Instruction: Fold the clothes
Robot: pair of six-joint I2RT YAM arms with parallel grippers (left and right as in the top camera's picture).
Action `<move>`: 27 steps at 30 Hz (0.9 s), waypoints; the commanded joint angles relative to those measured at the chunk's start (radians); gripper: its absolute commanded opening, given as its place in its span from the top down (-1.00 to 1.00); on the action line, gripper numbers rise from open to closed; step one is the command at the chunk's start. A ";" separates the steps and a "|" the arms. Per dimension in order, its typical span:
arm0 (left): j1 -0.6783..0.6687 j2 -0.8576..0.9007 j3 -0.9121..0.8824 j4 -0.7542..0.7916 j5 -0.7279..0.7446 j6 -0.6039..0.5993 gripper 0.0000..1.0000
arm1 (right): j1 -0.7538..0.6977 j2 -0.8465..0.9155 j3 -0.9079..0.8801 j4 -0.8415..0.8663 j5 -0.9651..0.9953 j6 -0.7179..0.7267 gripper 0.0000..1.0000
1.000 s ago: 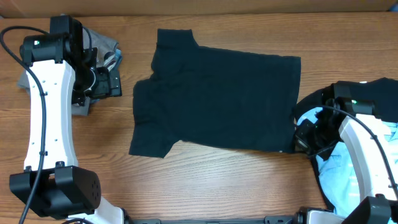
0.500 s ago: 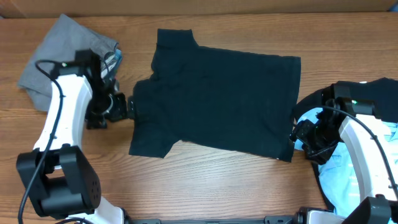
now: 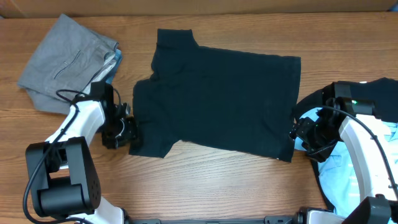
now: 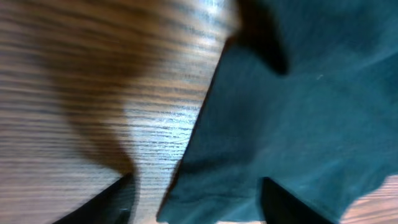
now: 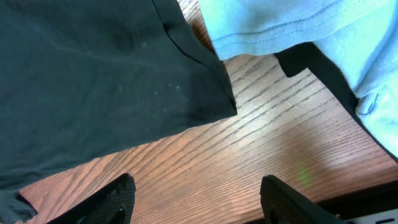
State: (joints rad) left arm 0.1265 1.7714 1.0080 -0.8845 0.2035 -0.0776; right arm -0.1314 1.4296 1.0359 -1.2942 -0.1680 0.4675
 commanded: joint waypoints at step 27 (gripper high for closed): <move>0.130 -0.001 0.082 -0.316 -0.034 -0.037 0.92 | -0.006 -0.010 -0.358 0.205 -0.132 0.087 -0.17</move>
State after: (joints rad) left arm 0.2382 1.7638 1.0714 -1.1896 0.1867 -0.1059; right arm -0.1310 1.4296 0.7303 -1.1122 -0.2531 0.5190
